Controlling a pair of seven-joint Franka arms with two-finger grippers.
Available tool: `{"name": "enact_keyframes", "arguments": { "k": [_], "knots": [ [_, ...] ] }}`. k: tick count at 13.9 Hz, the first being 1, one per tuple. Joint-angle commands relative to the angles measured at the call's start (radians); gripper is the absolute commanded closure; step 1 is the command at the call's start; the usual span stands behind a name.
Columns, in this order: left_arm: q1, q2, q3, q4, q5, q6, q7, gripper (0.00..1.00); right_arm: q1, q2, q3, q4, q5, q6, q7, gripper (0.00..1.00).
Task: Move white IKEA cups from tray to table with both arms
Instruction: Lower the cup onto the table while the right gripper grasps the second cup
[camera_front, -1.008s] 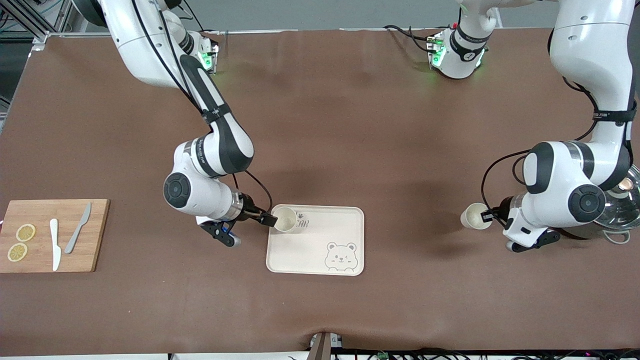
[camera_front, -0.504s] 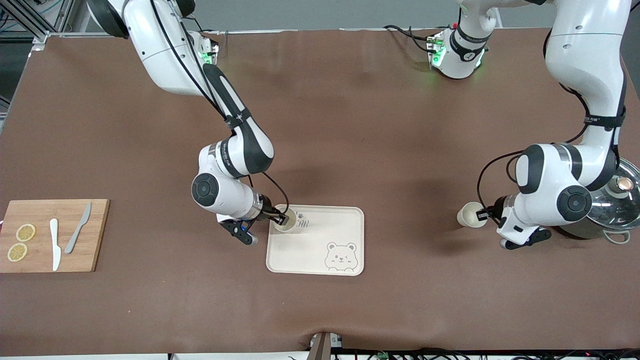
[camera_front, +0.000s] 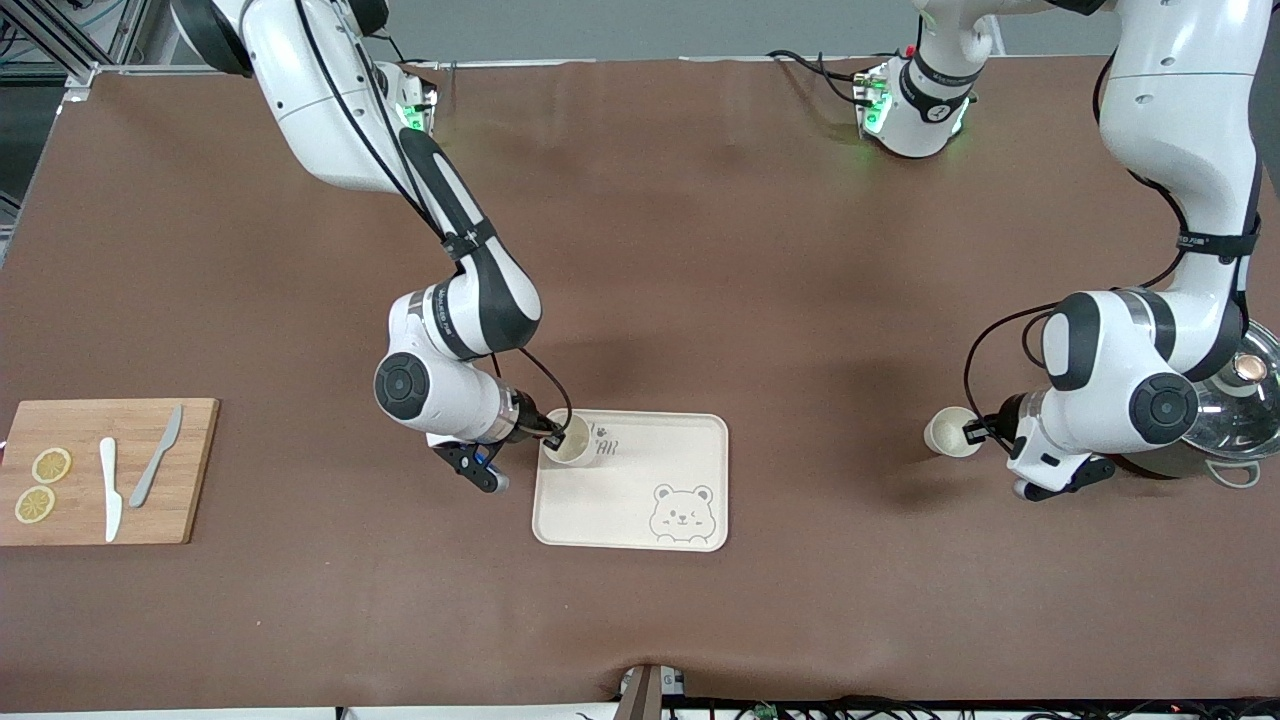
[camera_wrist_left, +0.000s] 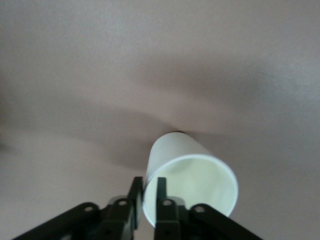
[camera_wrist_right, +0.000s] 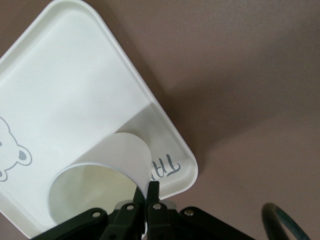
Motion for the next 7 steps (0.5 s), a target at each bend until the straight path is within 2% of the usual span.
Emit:
{"name": "enact_keyframes", "arguments": {
  "k": [1, 3, 5, 7],
  "knots": [
    [0.007, -0.061, -0.017, -0.005, 0.018, -0.012, 0.006, 0.0, -0.013, -0.009, 0.004, 0.056, 0.024, -0.101, 0.014, 1.0],
    [0.008, -0.098, -0.047, -0.003, -0.002, -0.027, 0.004, 0.0, -0.029, -0.02, 0.004, 0.096, 0.021, -0.2, 0.012, 1.0],
    [0.008, -0.138, -0.056, -0.003, 0.004, -0.036, 0.012, 0.0, -0.058, -0.05, -0.002, 0.084, 0.001, -0.297, -0.008, 1.0],
    [0.008, -0.174, -0.056, 0.007, 0.004, -0.038, 0.023, 0.0, -0.07, -0.073, -0.025, 0.041, -0.077, -0.316, -0.112, 1.0]
  ]
}}
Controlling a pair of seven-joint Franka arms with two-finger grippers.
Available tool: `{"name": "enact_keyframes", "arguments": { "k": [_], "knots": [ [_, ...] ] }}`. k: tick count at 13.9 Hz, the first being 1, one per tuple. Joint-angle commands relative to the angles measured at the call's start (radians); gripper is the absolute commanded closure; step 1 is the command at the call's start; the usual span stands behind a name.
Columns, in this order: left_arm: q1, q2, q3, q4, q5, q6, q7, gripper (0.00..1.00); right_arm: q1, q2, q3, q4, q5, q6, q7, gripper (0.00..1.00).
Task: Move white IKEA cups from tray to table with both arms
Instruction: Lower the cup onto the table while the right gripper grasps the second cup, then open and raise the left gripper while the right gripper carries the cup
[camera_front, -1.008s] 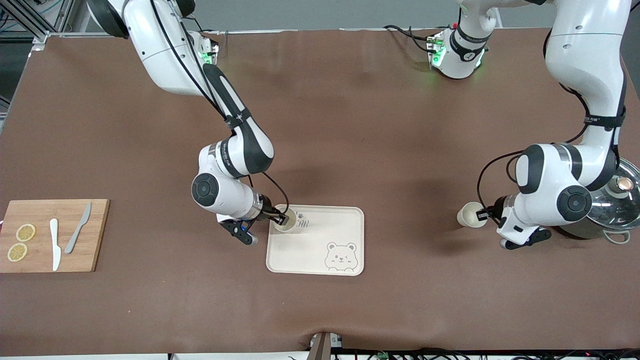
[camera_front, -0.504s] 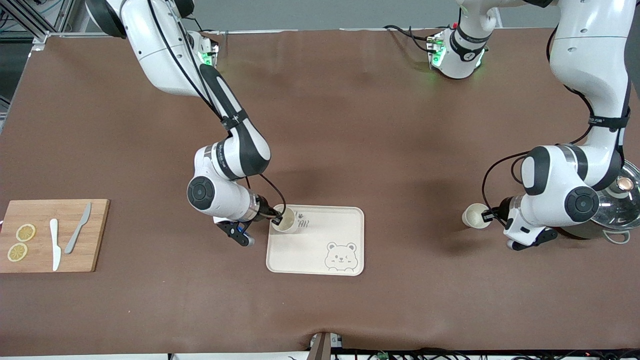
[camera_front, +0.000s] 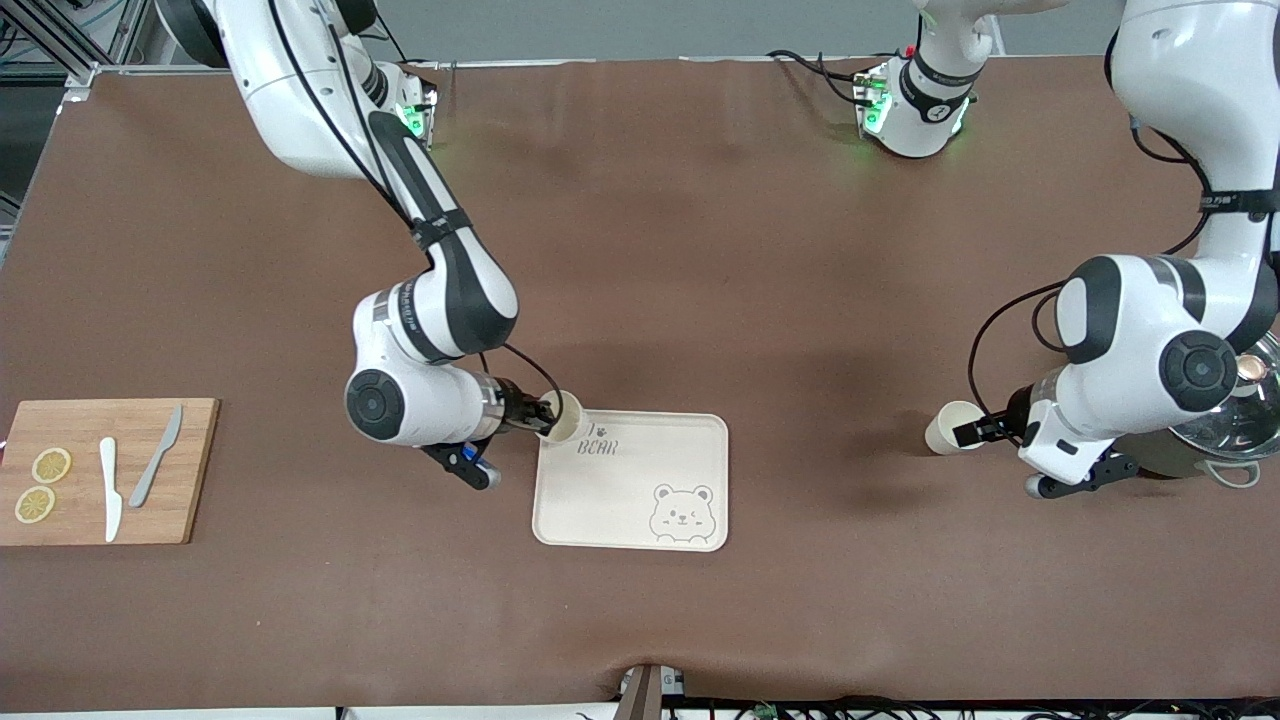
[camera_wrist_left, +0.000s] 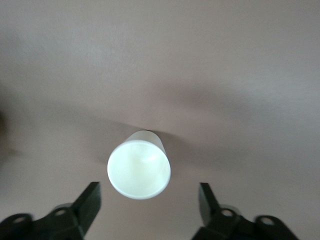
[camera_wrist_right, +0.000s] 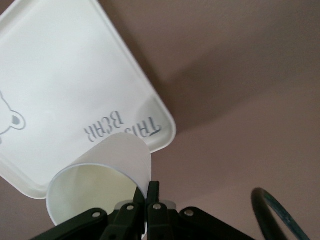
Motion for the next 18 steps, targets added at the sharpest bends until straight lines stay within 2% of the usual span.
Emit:
{"name": "enact_keyframes", "arguments": {
  "k": [1, 3, 6, 8, 9, 12, 14, 18],
  "knots": [
    [0.012, -0.066, -0.006, 0.001, 0.007, -0.018, 0.022, 0.0, -0.045, -0.059, -0.01, -0.063, -0.085, -0.055, -0.136, 1.0],
    [0.012, -0.098, -0.001, 0.021, 0.01, -0.018, 0.031, 0.0, -0.083, -0.076, -0.012, -0.088, -0.148, -0.113, -0.254, 1.0],
    [0.029, -0.137, 0.005, 0.044, 0.01, -0.059, 0.068, 0.0, -0.114, -0.127, -0.012, -0.158, -0.275, -0.098, -0.366, 1.0],
    [0.036, -0.177, 0.007, 0.041, 0.01, -0.085, 0.105, 0.0, -0.147, -0.154, -0.012, -0.218, -0.291, -0.06, -0.481, 1.0],
    [0.055, -0.203, 0.007, 0.048, 0.012, -0.143, 0.11, 0.0, -0.167, -0.17, -0.013, -0.256, -0.302, -0.043, -0.529, 1.0],
    [0.073, -0.247, 0.007, 0.113, 0.027, -0.248, 0.169, 0.0, -0.252, -0.225, -0.013, -0.351, -0.381, -0.002, -0.697, 1.0],
    [0.075, -0.263, 0.008, 0.153, 0.053, -0.318, 0.177, 0.0, -0.295, -0.24, -0.013, -0.372, -0.385, 0.0, -0.802, 1.0],
    [0.076, -0.31, 0.007, 0.18, 0.065, -0.34, 0.222, 0.0, -0.393, -0.24, -0.013, -0.431, -0.437, 0.079, -0.983, 1.0]
  ]
}}
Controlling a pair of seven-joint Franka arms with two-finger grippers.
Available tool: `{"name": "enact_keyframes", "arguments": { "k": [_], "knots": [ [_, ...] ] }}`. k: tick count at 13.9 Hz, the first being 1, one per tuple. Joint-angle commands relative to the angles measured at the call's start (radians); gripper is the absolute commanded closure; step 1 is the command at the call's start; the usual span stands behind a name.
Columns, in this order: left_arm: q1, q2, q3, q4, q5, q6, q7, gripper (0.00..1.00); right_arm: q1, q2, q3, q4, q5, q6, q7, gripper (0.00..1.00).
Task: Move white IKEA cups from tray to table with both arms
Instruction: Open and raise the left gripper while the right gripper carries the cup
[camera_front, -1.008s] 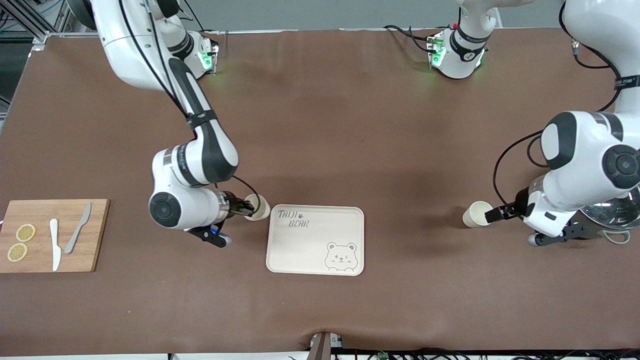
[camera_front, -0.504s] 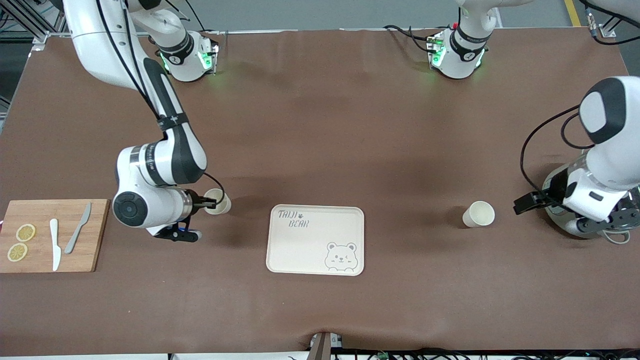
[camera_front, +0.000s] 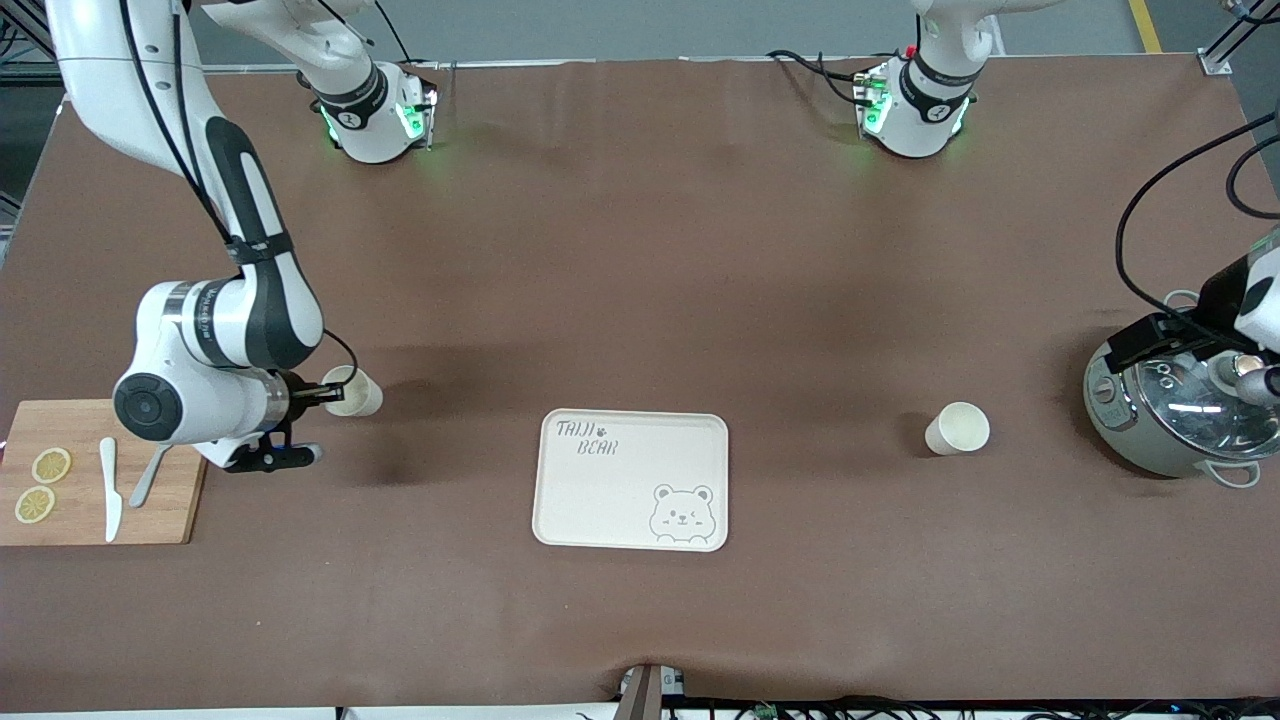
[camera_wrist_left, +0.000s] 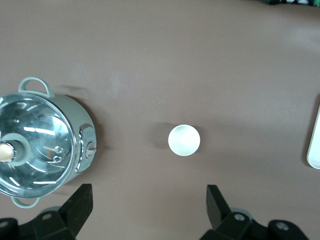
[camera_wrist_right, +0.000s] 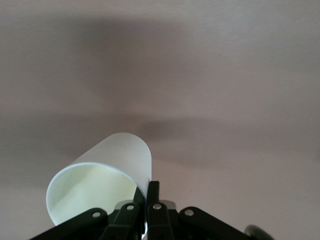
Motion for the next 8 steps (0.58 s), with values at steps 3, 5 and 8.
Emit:
{"name": "enact_keyframes", "arguments": {
  "k": [3, 5, 8],
  "knots": [
    [0.03, -0.075, 0.0, 0.014, 0.026, -0.089, 0.021, 0.0, -0.087, -0.033, 0.019, -0.092, -0.041, 0.076, -0.14, 1.0],
    [0.032, -0.087, -0.011, 0.022, 0.018, -0.138, 0.016, 0.0, -0.12, -0.03, 0.019, -0.101, -0.047, 0.089, -0.198, 1.0],
    [-0.02, -0.121, 0.001, 0.033, 0.012, -0.19, 0.018, 0.0, -0.162, -0.03, 0.019, -0.116, -0.064, 0.086, -0.237, 1.0]
  ]
}}
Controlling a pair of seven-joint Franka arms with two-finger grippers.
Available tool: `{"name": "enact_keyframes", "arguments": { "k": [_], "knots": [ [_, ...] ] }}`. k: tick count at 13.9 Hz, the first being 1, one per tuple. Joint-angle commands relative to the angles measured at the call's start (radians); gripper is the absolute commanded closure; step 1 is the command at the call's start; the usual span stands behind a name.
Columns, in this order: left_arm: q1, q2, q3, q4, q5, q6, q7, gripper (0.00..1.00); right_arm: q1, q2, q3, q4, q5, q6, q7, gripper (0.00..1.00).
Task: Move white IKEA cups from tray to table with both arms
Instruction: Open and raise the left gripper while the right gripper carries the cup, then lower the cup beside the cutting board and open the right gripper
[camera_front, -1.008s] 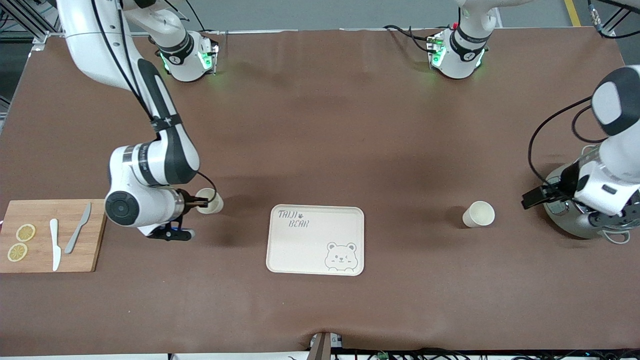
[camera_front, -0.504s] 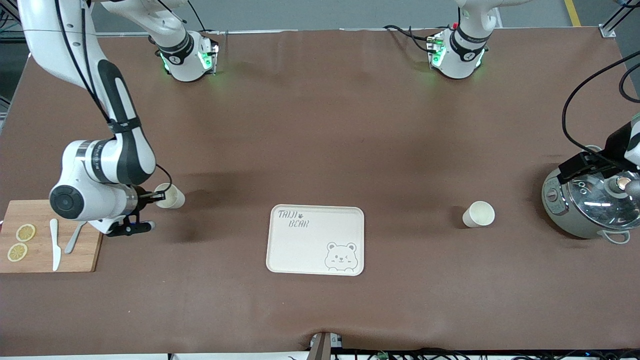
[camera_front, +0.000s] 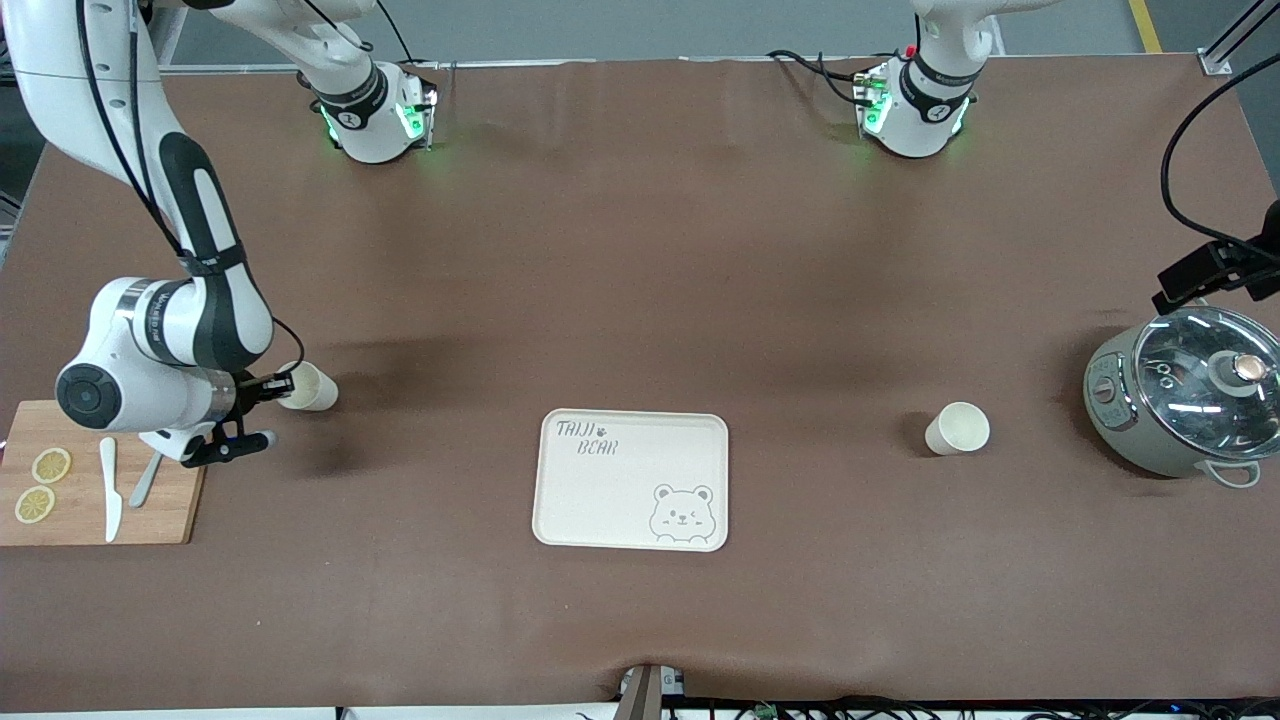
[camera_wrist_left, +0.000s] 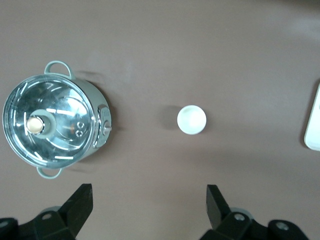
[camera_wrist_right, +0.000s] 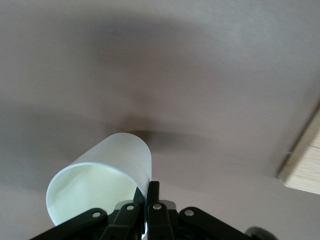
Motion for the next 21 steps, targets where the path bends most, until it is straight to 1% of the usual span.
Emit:
{"name": "enact_keyframes", "arguments": {
  "k": [1, 3, 5, 6, 7, 8, 10, 12, 13, 14, 16, 17, 20, 21],
  "knots": [
    [-0.052, -0.052, 0.014, -0.005, 0.012, -0.054, 0.011, 0.0, -0.042, -0.029, 0.019, -0.05, -0.027, 0.01, -0.028, 1.0],
    [-0.133, -0.092, 0.1, -0.027, 0.009, -0.114, 0.017, 0.0, -0.043, -0.027, 0.019, -0.063, -0.027, 0.032, -0.027, 1.0],
    [-0.168, -0.128, 0.126, -0.069, 0.0, -0.114, 0.025, 0.0, -0.054, -0.024, 0.019, -0.063, -0.029, 0.03, -0.027, 1.0],
    [-0.176, -0.137, 0.126, -0.085, 0.0, -0.112, 0.029, 0.0, -0.06, -0.021, 0.019, -0.063, -0.029, 0.029, -0.028, 0.94],
    [-0.185, -0.149, 0.129, -0.1, -0.002, -0.112, 0.03, 0.0, -0.066, -0.017, 0.02, -0.061, -0.027, 0.026, -0.028, 0.6],
    [-0.188, -0.16, 0.132, -0.126, -0.002, -0.102, 0.03, 0.0, -0.062, -0.017, 0.02, -0.063, -0.029, 0.015, -0.028, 0.01],
    [-0.188, -0.166, 0.126, -0.143, 0.0, -0.076, 0.028, 0.0, -0.053, -0.017, 0.02, -0.057, -0.029, -0.026, -0.027, 0.0],
    [-0.182, -0.154, 0.125, -0.123, -0.002, -0.069, 0.029, 0.0, -0.06, -0.011, 0.022, -0.052, -0.026, -0.033, -0.013, 0.0],
    [-0.185, -0.151, 0.125, -0.122, -0.002, -0.062, 0.03, 0.0, -0.062, -0.011, 0.023, -0.031, -0.023, -0.051, -0.016, 0.0],
    [-0.188, -0.145, 0.123, -0.123, -0.002, -0.059, 0.03, 0.0, -0.053, -0.015, 0.022, -0.011, -0.027, -0.096, -0.014, 0.0],
    [-0.19, -0.146, 0.116, -0.123, -0.002, -0.06, 0.03, 0.0, -0.053, -0.006, 0.022, 0.08, -0.03, -0.254, -0.022, 0.0],
    [-0.19, -0.143, 0.107, -0.122, -0.002, -0.059, 0.03, 0.0, -0.05, -0.004, 0.023, 0.106, -0.029, -0.284, -0.024, 0.0],
    [-0.191, -0.129, 0.105, -0.123, -0.002, -0.057, 0.03, 0.0, -0.02, -0.006, 0.026, 0.138, -0.05, -0.276, -0.028, 0.0],
    [-0.191, -0.122, 0.105, -0.123, 0.0, -0.056, 0.03, 0.0, -0.014, -0.006, 0.029, 0.17, -0.049, -0.287, -0.027, 0.0]
  ]
}}
